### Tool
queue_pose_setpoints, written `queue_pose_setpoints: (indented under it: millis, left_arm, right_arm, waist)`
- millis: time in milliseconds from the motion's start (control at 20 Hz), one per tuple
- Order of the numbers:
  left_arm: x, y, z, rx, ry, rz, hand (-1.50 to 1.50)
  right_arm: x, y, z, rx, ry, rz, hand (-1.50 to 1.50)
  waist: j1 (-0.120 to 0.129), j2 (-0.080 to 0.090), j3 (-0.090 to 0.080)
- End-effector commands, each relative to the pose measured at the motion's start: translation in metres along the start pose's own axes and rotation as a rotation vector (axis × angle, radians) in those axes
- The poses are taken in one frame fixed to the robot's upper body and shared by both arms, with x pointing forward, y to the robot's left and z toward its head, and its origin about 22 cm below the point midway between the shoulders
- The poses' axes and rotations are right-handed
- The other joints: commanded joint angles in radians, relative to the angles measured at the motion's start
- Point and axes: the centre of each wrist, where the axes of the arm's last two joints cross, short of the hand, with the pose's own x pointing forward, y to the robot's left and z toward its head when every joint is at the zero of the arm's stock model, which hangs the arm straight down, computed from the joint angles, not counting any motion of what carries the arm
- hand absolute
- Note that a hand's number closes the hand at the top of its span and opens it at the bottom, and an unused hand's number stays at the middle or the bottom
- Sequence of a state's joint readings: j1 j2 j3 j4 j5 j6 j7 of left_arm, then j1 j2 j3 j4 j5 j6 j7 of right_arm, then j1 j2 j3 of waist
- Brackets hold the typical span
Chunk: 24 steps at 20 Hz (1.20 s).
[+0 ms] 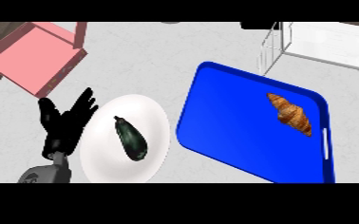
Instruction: Pick the can from the tray and place it in the tiered shelf
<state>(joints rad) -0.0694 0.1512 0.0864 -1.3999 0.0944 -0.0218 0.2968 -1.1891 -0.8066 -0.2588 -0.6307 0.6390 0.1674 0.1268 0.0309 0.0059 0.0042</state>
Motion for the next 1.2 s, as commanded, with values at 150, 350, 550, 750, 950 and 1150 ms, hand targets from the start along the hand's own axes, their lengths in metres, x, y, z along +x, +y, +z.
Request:
queue_pose_setpoints:
  millis: [150,350,550,750,950,1150]
  left_arm:
    - [-0.009,0.008,0.0,-0.012,0.055,0.006,0.0]
    - [-0.015,0.017,0.005,0.015,0.06,-0.01,0.0]
    - [-0.008,-0.001,0.001,0.01,0.043,-0.009,0.0]
    - [-0.001,0.0,-0.001,0.008,0.052,-0.003,0.0]
    - [-0.01,0.004,-0.005,0.014,0.046,0.007,0.0]
    - [-0.003,0.008,0.006,-0.004,0.039,-0.002,0.0]
  right_arm:
    - [-0.02,0.011,-0.006,0.007,-0.032,-0.009,1.5]
    - [-0.014,0.01,-0.008,0.029,-0.012,0.08,1.5]
    - [-0.001,-0.011,-0.011,-0.055,0.05,-0.161,1.5]
    - [0.006,-0.03,-0.01,-0.081,0.07,-0.271,-1.5]
    - [-0.004,-0.014,-0.013,-0.108,0.076,-0.448,-1.5]
    - [-0.021,-0.042,-0.008,-0.161,0.084,-0.588,-1.5]
  waist:
    - [0.001,0.005,-0.004]
    - [0.0,0.004,-0.004]
    - [-0.004,0.002,-0.004]
    - [-0.016,-0.004,-0.004]
    - [-0.011,0.002,-0.004]
    - [-0.001,0.003,-0.003]
